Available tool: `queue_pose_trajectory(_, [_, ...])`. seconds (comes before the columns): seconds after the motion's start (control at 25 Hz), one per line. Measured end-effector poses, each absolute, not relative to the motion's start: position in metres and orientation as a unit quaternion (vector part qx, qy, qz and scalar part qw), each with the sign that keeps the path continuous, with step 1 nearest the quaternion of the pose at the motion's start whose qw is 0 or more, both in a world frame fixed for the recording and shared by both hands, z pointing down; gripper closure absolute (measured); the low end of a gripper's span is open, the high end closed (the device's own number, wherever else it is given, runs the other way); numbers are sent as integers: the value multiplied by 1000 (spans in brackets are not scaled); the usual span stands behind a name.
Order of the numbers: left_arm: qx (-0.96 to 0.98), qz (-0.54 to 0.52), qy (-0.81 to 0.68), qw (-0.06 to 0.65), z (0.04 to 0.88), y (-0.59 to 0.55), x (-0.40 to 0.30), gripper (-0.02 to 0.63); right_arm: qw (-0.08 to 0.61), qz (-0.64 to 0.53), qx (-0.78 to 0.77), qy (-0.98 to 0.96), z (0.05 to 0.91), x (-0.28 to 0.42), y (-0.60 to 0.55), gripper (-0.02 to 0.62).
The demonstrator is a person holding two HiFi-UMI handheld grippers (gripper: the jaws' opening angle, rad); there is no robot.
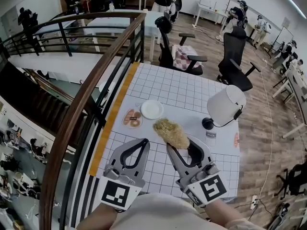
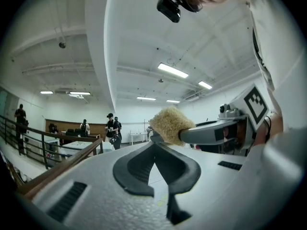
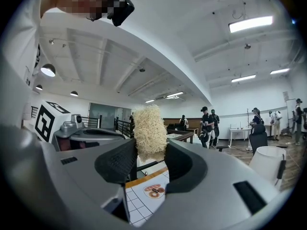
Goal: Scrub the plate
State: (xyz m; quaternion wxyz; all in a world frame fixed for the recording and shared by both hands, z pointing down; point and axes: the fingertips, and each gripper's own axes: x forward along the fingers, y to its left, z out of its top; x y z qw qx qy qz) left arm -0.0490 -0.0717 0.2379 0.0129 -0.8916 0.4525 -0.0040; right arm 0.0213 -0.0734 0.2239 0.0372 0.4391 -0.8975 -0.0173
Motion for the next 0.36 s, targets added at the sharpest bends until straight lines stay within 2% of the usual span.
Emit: queue_pose_trajectory(0.36, [-892,-10,452,16,240,-77,-45,594,40,-18,448,-893,226,33,-78,416])
